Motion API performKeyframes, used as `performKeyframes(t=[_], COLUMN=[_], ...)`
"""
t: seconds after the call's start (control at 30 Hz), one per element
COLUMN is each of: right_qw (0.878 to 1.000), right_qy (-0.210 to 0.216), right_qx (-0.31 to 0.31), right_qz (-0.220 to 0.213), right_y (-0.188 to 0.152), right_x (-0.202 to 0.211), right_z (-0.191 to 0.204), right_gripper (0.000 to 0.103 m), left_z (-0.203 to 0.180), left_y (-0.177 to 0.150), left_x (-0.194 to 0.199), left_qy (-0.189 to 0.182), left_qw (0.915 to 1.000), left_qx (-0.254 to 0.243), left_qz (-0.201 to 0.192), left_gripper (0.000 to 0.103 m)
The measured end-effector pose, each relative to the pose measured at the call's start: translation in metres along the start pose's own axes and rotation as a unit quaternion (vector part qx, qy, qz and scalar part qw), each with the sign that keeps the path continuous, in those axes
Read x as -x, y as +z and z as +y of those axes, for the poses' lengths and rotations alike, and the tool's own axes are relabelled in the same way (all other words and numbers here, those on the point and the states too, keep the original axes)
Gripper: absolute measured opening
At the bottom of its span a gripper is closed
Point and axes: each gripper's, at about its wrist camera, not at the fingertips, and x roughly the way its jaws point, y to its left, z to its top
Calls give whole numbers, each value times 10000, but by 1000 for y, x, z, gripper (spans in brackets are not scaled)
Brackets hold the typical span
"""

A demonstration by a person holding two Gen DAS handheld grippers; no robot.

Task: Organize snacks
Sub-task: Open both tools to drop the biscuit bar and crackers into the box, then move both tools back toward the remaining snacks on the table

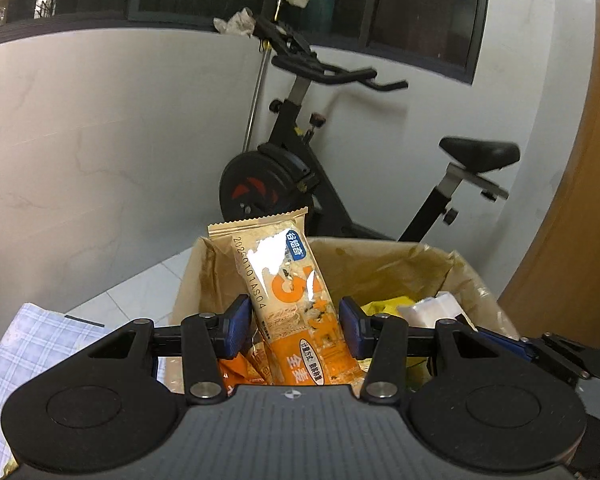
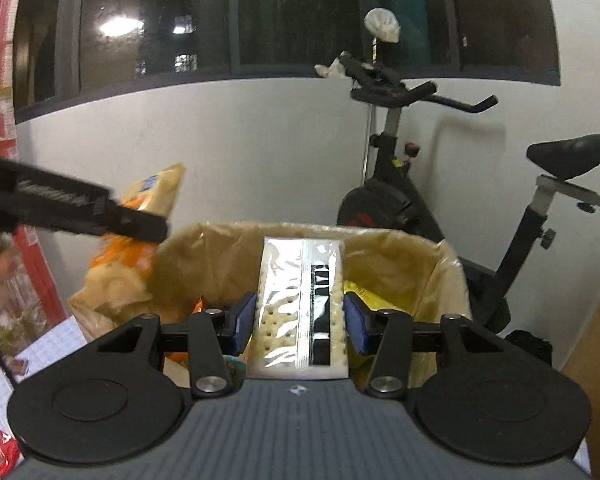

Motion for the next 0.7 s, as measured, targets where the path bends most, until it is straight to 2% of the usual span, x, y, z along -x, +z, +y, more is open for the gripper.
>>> performKeyframes(t=[0.07, 0.17, 0.2, 0.27, 0.5, 0.7], right_qw=[10000, 9998, 9998, 9998, 9999, 9997], right_qy=[30, 124, 132, 117, 130, 218], right_qx=[36, 79, 108, 116, -110, -83], right_qz=[53, 97, 86, 68, 3, -29], right_y=[-1, -1, -1, 0, 3, 5], right_x=[-4, -9, -9, -7, 12, 30], right_z=[2, 5, 6, 8, 16, 32], right_gripper=[49, 51, 55, 59, 59, 59], left_z=[4, 7, 7, 9, 27, 47], left_y=[-2, -4, -4, -5, -11, -18], left_x=[-4, -9, -9, -6, 18, 53], left_qy=[-32, 71, 107, 140, 215, 390], left_qw=[9999, 9998, 9998, 9998, 9995, 9991], left_qx=[40, 93, 71, 15, 133, 128], left_qz=[115, 137, 119, 132, 209, 123], left_gripper=[53, 72, 73, 73, 73, 73])
